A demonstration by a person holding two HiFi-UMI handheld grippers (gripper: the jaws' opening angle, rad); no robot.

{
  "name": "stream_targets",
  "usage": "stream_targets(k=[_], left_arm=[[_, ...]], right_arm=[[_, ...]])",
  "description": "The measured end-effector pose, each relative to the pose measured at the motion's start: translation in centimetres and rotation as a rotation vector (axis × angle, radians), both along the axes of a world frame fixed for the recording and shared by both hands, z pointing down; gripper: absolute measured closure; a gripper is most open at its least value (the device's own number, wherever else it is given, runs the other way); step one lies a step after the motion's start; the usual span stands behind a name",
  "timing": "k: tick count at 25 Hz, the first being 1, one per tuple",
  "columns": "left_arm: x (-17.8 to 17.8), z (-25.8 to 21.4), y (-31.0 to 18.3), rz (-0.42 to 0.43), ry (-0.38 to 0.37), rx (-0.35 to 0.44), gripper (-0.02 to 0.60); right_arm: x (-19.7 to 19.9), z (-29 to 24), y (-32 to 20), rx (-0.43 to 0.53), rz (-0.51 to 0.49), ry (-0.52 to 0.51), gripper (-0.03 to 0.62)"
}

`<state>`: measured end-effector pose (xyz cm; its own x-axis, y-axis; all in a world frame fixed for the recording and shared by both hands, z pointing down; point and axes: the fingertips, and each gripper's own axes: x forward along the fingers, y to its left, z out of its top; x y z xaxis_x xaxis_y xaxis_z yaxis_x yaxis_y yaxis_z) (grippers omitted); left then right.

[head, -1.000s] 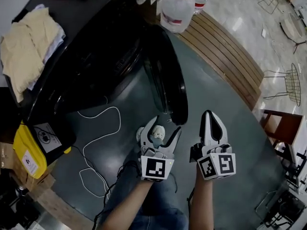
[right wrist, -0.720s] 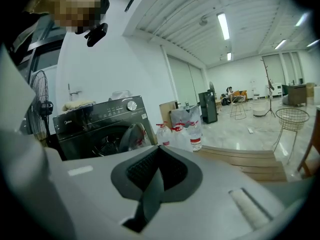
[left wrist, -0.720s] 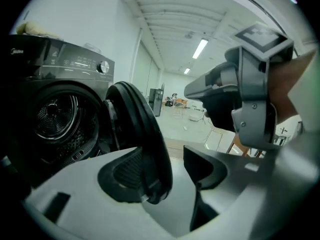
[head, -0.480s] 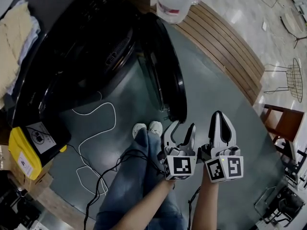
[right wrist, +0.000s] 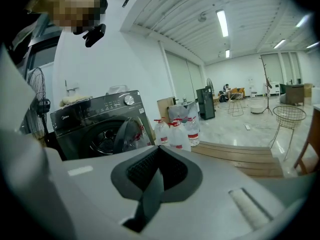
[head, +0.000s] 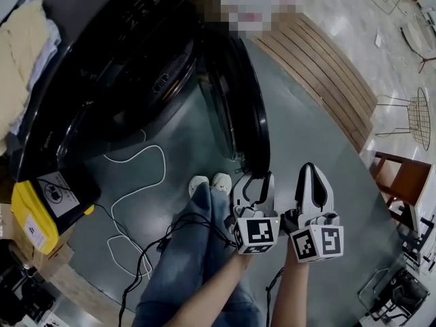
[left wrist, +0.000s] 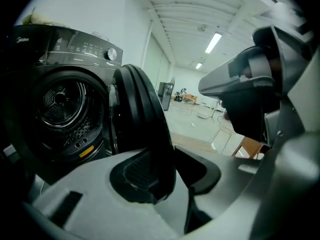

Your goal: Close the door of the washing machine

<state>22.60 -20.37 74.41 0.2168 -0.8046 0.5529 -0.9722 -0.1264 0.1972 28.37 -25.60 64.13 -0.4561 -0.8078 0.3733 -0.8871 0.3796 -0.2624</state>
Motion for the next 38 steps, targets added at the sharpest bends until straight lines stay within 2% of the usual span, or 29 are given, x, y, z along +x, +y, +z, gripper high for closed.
stream_targets(k=[6,13,20,27,30,33,38], left_arm=[[-2.1,0.1,1.4,0.001,0.016,-0.042,0.469],[-7.7,0.2,4.2,-0.048,-0.010,-0.096,0.497],[-16.3,0.3,6.6,-0.145,-0.082,-0.133,0.520],[-26.6,0.4,7.0,-0.223,-0.173,-0.109,0.512],[-30.8,0.3,6.4,-0.264,-0.209,-0.090,0.505],[-34.2,0.2,5.8,-0.269,-0.243,-0.069,0.497],[-37.5,0.1,4.8,-0.291,-0.274,-0.055,0.485]], right_arm=[[-2.5,-0.4,-0.1,-0.012,-0.046,-0.008,0.580],[-8.8,-1.5,-0.6,-0.018,-0.167,-0.033,0.580],[-17.0,-1.9,0.2,-0.050,-0.334,-0.063,0.580],[-23.7,-3.0,0.7,-0.042,-0.486,-0.078,0.580],[-25.5,-2.8,1.1,-0.044,-0.535,-0.079,0.580],[-26.6,-2.3,1.8,-0.055,-0.566,-0.076,0.580],[-27.5,-1.2,2.3,-0.075,-0.594,-0.065,0.580]])
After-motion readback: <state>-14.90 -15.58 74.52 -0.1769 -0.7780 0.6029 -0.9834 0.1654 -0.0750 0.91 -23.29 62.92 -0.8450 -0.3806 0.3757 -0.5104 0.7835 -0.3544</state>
